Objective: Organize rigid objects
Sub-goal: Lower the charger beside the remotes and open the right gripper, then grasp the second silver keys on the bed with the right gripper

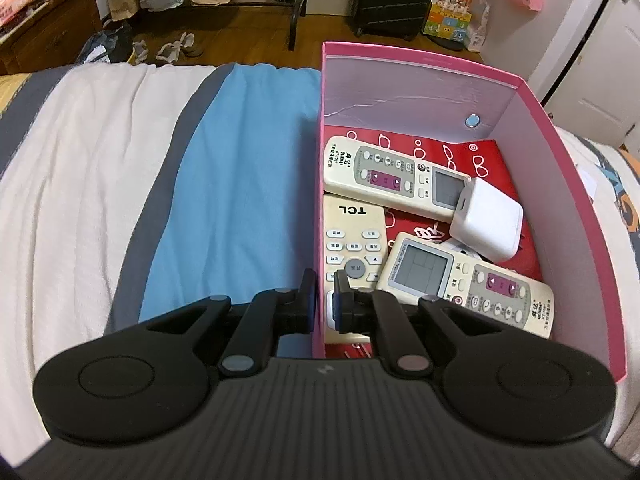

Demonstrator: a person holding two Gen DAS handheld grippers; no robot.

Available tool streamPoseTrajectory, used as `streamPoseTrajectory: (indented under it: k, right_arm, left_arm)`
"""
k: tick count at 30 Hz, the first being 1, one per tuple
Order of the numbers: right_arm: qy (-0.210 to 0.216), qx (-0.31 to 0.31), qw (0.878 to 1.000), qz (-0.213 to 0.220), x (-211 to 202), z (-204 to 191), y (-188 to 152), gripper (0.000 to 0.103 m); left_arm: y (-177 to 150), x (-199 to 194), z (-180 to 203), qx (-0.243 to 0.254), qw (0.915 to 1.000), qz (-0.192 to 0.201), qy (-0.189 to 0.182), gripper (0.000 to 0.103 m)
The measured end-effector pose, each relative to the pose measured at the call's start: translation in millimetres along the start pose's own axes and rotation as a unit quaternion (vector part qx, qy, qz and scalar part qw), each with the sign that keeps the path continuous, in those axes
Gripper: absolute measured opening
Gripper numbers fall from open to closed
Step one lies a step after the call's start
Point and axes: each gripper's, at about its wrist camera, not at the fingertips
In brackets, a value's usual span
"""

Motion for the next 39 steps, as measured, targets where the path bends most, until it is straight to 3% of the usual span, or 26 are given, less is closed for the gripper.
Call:
streamPoseTrajectory:
  k: [5,9,12,16,20,23,27,30,32,37,38,39]
  right_arm:
    - [-0.033,0.029,0.999,0.019,-6.8,40.5,-31.5,0.086]
    - [-0.047,0.054,0.997,-0.005,8.9,66.3,-54.9,0.085]
    - [-0.049,0.110,0.991,-0.052,33.3,90.0,-73.8,0.084]
    - [-0.030,0.194,0.976,-0.096,66.6,115.4,-95.2,0.069]
    - [-0.053,0.208,0.969,-0.119,90.9,123.7,-111.1,0.047]
    - [-0.061,0.227,0.963,-0.130,108.2,128.9,-119.3,0.044]
    - [-0.079,0.194,0.971,-0.115,122.7,120.3,-115.9,0.044]
    - [-0.101,0.190,0.971,-0.108,128.9,115.1,-114.4,0.044]
    - [-0.119,0.179,0.971,-0.104,129.8,109.5,-112.8,0.029]
    - [-0.103,0.199,0.971,-0.085,117.3,117.2,-114.4,0.029]
    - [-0.097,0.201,0.972,-0.079,113.2,116.8,-113.2,0.024]
    - [-0.091,0.203,0.972,-0.071,108.0,115.7,-111.5,0.010]
  left_arm:
    - [1.5,-5.5,9.4,0.023,0.9995,0.009,0.018,0.006]
    - [2.5,-5.3,6.7,0.016,0.9997,0.006,0.015,0.006]
    - [2.5,-5.4,6.5,0.017,0.9997,0.006,0.016,0.007]
    - [2.8,-5.3,4.5,0.008,0.9999,0.004,0.013,0.007]
    - [2.4,-4.9,1.7,0.002,1.0000,0.002,0.008,0.007]
    - [2.6,-4.6,2.0,0.003,1.0000,0.002,0.007,0.007]
    - [2.5,-2.6,1.9,0.003,1.0000,0.002,0.003,0.007]
    - [3.3,-2.9,-0.4,-0.005,1.0000,-0.001,-0.004,0.008]
    - [3.6,-3.4,-1.0,-0.009,0.9999,-0.002,-0.007,0.008]
    - [3.5,-3.9,-1.5,-0.009,0.9999,-0.001,-0.007,0.008]
    - [3.7,-4.0,-1.7,-0.009,0.9999,-0.001,-0.007,0.008]
    - [3.4,-3.8,-1.4,-0.009,0.9999,-0.002,-0.007,0.008]
Point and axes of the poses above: each gripper's, at about its wrist camera, not at the fingertips, and x roughly the way its jaws point, z to its right, y to its top, and after that the axes turned 2 degrees about -x, right-handed
